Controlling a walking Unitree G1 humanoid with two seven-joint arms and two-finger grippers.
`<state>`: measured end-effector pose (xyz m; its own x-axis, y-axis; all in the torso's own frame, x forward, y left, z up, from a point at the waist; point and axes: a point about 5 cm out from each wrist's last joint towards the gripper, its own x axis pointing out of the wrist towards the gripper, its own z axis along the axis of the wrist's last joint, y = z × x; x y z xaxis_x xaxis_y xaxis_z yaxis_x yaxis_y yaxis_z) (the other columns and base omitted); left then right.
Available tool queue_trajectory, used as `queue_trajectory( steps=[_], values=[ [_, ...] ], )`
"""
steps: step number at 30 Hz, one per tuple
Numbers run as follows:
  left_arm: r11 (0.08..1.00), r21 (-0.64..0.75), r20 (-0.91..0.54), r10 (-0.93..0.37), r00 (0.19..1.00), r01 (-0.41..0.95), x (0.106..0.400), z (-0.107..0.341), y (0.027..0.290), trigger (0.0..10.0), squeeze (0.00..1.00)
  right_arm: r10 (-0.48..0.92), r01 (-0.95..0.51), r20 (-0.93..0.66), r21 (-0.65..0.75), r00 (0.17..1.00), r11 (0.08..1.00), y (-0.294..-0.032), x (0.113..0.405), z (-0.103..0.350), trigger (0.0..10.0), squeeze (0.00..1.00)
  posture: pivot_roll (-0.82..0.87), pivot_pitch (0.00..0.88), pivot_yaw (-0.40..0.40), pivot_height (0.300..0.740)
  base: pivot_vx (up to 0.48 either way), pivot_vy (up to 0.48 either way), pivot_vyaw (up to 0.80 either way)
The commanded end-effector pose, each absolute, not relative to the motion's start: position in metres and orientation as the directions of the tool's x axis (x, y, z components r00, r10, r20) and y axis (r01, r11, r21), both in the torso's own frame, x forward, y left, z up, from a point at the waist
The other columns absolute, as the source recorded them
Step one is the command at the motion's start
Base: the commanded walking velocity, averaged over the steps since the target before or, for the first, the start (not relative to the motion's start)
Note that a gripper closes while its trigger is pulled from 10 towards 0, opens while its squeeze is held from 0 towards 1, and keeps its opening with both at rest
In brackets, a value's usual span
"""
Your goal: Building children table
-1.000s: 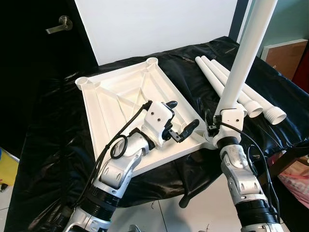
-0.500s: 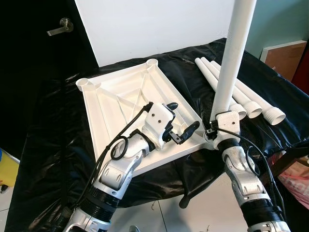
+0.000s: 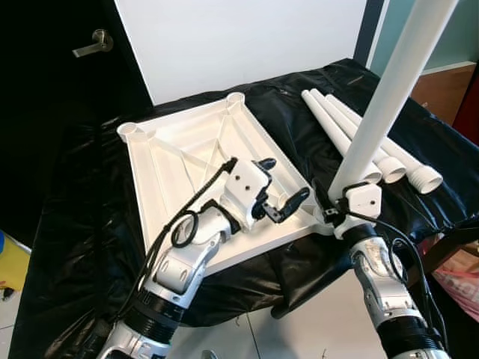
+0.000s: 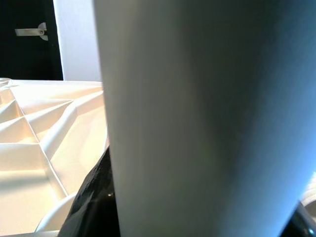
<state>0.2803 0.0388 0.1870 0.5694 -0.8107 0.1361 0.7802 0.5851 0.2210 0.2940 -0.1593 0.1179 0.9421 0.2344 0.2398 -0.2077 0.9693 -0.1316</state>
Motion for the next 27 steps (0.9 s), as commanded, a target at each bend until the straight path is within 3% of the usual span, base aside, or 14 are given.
queue_trajectory(
  steps=[1, 27],
  values=[
    [0.527, 0.243, 0.128, -0.849, 0.512, 0.814, 0.276, 0.189, 0.037, 10.0, 0.0, 0.22, -0.214, 0.119, -0.057, 0.968, 0.975, -0.16, 0.292, 0.094, 10.0, 0.0, -0.12, 0.0, 0.088, 0.74, 0.0, 0.0, 0.0],
    [0.548, 0.251, 0.137, -0.836, 0.531, 0.798, 0.279, 0.194, 0.041, 10.0, 0.0, 0.176, -0.175, -0.153, 0.023, 0.972, 0.984, -0.163, 0.316, 0.088, 10.0, 0.0, -0.11, 0.007, 0.09, 0.74, 0.0, 0.0, 0.0]
  ],
)
